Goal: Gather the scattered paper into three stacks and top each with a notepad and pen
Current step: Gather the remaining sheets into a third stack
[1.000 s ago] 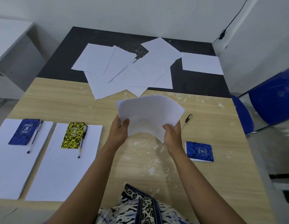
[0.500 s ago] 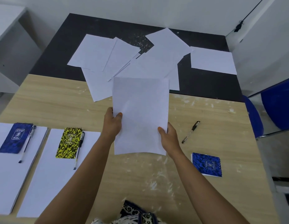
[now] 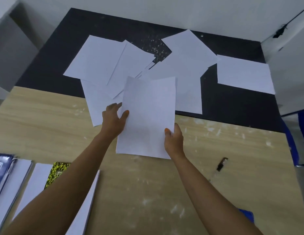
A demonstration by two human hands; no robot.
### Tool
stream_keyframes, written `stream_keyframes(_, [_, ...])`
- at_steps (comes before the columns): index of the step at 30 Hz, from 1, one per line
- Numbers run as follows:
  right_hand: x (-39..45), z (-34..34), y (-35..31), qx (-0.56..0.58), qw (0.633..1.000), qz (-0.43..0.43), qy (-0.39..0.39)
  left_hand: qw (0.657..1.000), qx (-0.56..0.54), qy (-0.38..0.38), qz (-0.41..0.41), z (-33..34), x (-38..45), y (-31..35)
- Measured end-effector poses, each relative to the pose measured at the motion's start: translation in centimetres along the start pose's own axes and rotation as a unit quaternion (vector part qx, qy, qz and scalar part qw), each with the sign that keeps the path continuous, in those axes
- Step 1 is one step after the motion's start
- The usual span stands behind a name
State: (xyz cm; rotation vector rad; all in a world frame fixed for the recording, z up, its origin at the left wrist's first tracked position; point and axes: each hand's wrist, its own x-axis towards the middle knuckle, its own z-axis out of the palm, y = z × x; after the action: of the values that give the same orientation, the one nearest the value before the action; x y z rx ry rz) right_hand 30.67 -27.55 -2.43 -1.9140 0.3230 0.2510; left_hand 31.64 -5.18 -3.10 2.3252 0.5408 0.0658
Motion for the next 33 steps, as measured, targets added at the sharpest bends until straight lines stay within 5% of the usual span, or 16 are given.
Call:
stream_keyframes(7, [6.0, 3.3, -1.2, -0.027, 0.999, 0.017, -0.021, 0.989, 0.145, 0.005, 0.034, -0.4, 8.1, -0.8])
stream_keyframes(13, [7.6, 3.0, 0.6, -0.020, 0.999, -0.019, -0.034, 0.956, 0.272, -0.101, -0.036, -0.9, 12.2, -2.8])
stream_keyframes(27, [4.1, 1.0, 1.9, 0.030, 0.999, 0.020, 0.018, 0.939, 0.306, -0.154, -0.004, 0.7, 5.2, -2.0])
stream_keyframes(33, [1.9, -0.6, 3.3, 0.032, 0.998, 0.036, 0.027, 0.937, 0.314, -0.134, 0.071, 1.1, 1.7, -0.8])
